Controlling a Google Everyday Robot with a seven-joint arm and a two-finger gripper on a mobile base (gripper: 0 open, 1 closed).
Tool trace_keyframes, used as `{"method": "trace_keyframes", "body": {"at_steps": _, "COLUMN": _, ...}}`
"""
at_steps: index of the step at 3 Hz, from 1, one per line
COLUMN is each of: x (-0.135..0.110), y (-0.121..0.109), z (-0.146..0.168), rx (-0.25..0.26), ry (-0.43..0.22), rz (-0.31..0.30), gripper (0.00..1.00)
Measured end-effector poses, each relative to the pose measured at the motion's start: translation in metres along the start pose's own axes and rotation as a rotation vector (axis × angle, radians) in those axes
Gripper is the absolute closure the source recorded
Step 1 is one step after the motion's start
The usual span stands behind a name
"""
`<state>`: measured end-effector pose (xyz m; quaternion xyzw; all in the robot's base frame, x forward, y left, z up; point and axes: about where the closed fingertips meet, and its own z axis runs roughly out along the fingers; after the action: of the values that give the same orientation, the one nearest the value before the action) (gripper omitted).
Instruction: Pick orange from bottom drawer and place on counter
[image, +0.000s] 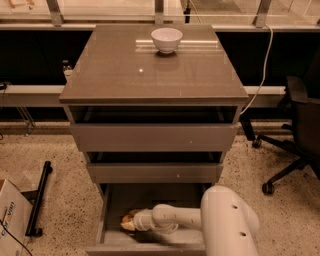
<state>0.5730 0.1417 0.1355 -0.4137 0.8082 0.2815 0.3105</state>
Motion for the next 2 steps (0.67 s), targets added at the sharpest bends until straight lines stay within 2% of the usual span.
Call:
{"method": "trace_keyframes", "body": {"at_steps": 1, "x": -0.002, "y": 0.004, "z": 0.004, "rx": -0.022, "ry": -0.023, "rz": 0.009, "gripper": 0.88}}
{"method": "trace_keyframes", "body": {"at_steps": 2, "x": -0.023, "y": 0.009, "z": -0.009, "rx": -0.074, "ry": -0.064, "rz": 0.02, "gripper": 1.0}}
